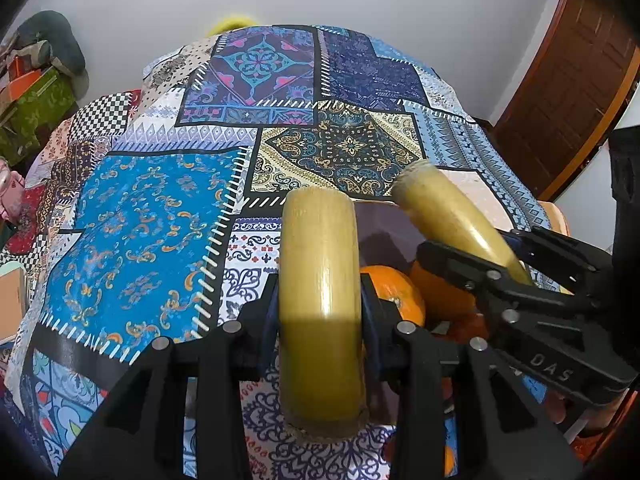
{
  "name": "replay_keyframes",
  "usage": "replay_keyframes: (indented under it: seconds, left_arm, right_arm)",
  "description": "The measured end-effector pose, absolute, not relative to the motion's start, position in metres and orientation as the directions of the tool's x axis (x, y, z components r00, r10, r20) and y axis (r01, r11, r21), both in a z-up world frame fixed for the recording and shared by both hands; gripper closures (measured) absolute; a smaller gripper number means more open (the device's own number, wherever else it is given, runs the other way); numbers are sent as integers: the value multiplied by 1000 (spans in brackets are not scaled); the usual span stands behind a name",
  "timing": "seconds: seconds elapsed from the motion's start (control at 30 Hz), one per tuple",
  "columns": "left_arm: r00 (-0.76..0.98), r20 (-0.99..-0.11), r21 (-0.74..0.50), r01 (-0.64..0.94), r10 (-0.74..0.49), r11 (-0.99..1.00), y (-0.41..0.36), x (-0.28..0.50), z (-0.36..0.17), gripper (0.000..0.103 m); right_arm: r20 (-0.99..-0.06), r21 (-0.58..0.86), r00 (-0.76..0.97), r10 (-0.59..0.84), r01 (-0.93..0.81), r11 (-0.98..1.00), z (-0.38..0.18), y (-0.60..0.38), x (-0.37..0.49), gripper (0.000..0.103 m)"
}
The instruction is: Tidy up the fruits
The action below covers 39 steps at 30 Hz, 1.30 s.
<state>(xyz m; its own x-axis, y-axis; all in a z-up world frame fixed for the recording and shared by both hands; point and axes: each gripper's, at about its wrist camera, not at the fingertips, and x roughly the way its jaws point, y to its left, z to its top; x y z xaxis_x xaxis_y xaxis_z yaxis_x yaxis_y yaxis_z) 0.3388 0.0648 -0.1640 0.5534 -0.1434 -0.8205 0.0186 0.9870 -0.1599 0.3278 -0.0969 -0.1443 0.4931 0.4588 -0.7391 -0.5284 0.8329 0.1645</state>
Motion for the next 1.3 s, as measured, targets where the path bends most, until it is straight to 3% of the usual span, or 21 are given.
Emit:
replay_keyframes:
  seconds: [0.7,1.3]
  left_arm:
    - [528,-838,-163,-1,-138,987,67,359,-177,67]
    - [604,-787,-120,49,-125,992,57,294,-130,63]
  right_arm:
    - [-779,129,464,421,-539,832,-159,-90,339,66]
    - [-731,128,513,450,-545,829,-121,-124,287,64]
